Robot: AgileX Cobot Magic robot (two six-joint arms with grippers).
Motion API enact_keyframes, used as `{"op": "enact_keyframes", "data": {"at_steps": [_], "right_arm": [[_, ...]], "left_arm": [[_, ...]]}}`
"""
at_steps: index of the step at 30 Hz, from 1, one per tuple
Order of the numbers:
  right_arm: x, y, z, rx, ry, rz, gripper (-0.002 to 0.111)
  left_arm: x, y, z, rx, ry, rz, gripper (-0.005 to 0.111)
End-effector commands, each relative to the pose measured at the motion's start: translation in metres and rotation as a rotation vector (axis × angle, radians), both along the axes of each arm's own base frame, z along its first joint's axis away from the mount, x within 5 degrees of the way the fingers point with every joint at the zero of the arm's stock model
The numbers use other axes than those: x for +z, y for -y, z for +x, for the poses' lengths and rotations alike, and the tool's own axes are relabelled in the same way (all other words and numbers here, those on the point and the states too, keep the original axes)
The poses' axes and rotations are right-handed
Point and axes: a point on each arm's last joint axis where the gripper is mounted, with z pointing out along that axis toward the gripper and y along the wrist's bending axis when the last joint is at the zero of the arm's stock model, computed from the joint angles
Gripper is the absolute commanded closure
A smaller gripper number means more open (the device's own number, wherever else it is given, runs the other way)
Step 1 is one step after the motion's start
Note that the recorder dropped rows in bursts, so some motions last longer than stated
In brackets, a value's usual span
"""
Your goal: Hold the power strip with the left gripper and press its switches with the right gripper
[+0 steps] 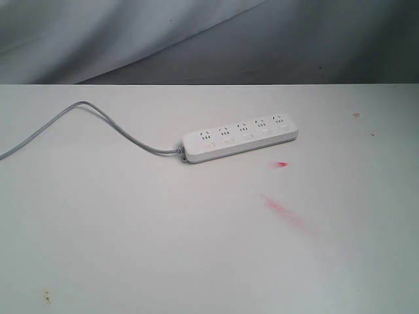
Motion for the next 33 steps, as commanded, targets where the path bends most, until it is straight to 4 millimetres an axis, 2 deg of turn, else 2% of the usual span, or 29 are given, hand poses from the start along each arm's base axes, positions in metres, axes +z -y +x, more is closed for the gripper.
{"op": "enact_keyframes", "data": {"at_steps": [1,13,33], "right_arm": [[-0.0011,0.0006,0.0,-0.007,0.006,-0.013,0.108],[-0.0011,0.0006,0.0,-0.007,0.006,-0.013,0.108],[-0.0011,0.0006,0.0,-0.007,0.006,-0.013,0.108]], "left_arm": [[-0.0027,-0.0001,-0.0002,0.001,-0.008,0.031,0.107],[-0.0051,-0.0029,0.0003,0.034,-0.058,-0.071,0.107],[-0.0056,-0.0029,0.0003,0.033,-0.057,-0.042,0.107]]}}
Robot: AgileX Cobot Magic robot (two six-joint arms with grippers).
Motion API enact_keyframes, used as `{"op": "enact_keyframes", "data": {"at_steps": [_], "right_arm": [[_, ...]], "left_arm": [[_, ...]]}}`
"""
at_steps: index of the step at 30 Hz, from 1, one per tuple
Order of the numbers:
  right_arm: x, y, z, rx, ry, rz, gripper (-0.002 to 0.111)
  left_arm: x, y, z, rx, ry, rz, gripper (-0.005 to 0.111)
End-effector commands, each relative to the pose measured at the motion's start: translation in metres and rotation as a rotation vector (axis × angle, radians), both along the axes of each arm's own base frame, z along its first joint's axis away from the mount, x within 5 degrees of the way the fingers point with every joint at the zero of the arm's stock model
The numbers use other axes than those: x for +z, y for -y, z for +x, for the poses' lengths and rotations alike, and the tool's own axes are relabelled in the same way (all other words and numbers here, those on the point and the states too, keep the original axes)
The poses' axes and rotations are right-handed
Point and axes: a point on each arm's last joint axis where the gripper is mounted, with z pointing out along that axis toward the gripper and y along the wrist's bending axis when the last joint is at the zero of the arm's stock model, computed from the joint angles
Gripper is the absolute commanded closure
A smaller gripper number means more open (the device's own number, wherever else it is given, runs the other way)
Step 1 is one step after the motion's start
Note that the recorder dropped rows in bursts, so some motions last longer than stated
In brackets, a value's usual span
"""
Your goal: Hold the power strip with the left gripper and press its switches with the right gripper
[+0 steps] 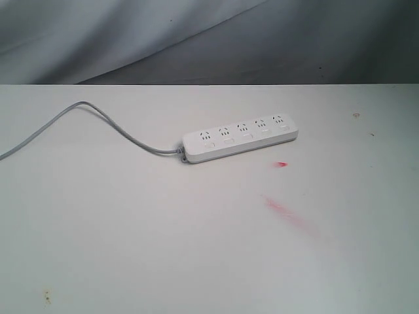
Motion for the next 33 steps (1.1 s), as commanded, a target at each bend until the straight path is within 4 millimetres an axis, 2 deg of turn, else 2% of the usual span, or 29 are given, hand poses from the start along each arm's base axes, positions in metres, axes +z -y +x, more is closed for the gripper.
{"op": "enact_keyframes", "data": {"at_steps": [1,18,33], "right_arm": [[-0.001,0.001,0.0,-0.007,0.008,-0.012,0.108],[-0.001,0.001,0.0,-0.009,0.013,-0.01,0.108],[0.0,0.018,0.004,-0.32,0.016,-0.028,0.108]], "left_arm": [[-0.001,0.0,0.0,0.002,0.001,0.002,0.107],[-0.001,0.0,0.0,0.002,0.001,0.002,0.107],[-0.001,0.0,0.0,0.002,0.003,0.002,0.107]]}}
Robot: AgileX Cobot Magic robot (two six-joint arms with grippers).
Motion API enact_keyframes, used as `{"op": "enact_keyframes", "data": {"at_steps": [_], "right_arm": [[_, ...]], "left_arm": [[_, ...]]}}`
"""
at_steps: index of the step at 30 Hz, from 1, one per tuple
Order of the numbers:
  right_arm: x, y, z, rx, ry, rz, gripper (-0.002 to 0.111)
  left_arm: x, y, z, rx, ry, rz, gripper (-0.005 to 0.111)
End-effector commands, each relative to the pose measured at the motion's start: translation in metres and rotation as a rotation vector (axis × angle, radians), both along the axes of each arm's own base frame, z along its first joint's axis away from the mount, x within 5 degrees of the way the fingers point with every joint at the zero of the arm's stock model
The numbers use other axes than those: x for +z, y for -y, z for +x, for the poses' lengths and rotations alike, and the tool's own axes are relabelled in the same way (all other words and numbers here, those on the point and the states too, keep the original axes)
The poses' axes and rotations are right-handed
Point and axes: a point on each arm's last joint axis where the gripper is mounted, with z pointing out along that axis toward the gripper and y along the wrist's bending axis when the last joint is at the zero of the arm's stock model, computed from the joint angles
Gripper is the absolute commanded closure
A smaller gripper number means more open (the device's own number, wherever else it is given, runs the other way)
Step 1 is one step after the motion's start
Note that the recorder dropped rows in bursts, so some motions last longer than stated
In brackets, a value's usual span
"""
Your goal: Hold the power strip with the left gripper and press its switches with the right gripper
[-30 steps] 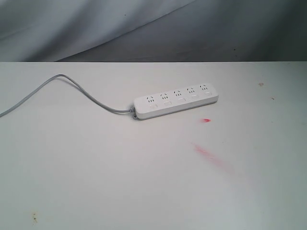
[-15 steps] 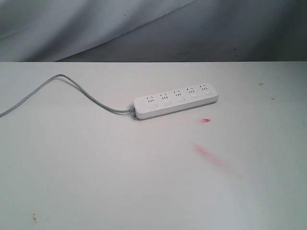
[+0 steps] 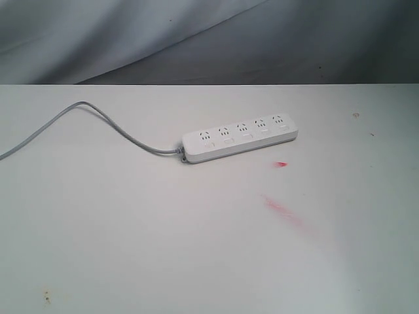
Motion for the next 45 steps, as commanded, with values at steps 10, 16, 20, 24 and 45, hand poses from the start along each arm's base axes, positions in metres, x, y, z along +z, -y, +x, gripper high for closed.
{"op": "enact_keyframes", "data": {"at_steps": [10,16,20,24,45], "right_arm": [[-0.0025,0.0096,0.0004,-0.166,-0.014,-0.023,0.108],[-0.0025,0.0096,0.0004,-0.164,-0.01,-0.069,0.108],[-0.0025,0.0094,0.0004,-0.159,-0.008,-0.101,0.108],[-0.0026,0.0087,0.0004,-0.147,-0.002,-0.17,0.108],[-0.0024,0.0086,0.0004,-0.146,0.001,-0.189,0.108]], "left_arm": [[-0.0011,-0.0002,-0.0002,0.002,0.003,0.002,0.107],[-0.0011,-0.0002,-0.0002,0.002,0.003,0.002,0.107],[-0.0011,-0.0002,-0.0002,0.002,0.003,0.002,0.107],[-0.0011,-0.0002,-0.0002,0.002,0.003,0.002,0.107],[-0.0011,-0.0002,-0.0002,0.002,0.003,0.002,0.107]]}}
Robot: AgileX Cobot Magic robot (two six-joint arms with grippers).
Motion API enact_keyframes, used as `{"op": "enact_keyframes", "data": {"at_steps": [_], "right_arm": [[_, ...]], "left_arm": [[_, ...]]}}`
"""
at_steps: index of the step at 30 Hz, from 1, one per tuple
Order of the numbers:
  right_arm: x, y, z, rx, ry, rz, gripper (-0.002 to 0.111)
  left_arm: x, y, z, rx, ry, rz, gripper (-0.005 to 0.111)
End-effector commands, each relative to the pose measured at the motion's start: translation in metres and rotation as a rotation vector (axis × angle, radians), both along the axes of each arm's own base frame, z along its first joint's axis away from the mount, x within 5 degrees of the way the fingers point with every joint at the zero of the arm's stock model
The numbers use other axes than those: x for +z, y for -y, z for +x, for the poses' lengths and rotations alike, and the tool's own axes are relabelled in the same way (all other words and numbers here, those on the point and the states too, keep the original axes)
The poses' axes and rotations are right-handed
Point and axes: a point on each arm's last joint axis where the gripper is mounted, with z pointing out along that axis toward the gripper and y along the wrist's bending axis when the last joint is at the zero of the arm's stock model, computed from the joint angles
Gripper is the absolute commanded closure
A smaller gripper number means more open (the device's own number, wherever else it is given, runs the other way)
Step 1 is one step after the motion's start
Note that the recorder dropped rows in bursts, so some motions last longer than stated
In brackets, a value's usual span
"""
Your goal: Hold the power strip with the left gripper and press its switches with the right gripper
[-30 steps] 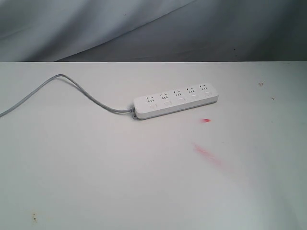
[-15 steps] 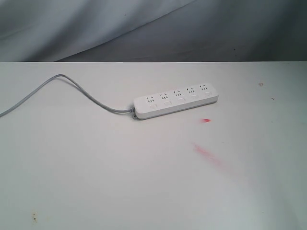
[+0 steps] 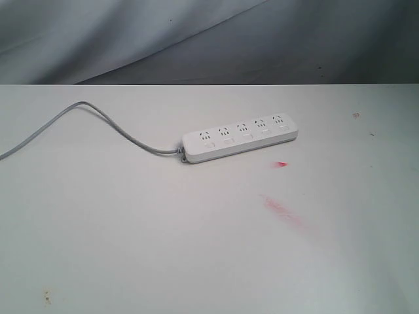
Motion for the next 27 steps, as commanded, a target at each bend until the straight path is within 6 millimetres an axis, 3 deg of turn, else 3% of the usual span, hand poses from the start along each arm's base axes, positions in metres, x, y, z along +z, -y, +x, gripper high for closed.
{"op": "enact_keyframes", "data": {"at_steps": [1,10,27], "right_arm": [[-0.0014,0.0002,-0.0002,-0.003,-0.004,0.0,0.108],[-0.001,-0.0064,-0.0006,0.112,0.0,0.0,0.108],[-0.001,-0.0064,-0.0006,0.113,0.0,0.0,0.108]], "left_arm": [[-0.0011,-0.0002,-0.0002,0.002,0.002,0.0,0.107],[-0.0011,-0.0002,-0.0002,0.002,0.002,0.0,0.107],[-0.0011,-0.0002,-0.0002,0.002,0.002,0.0,0.107]]}}
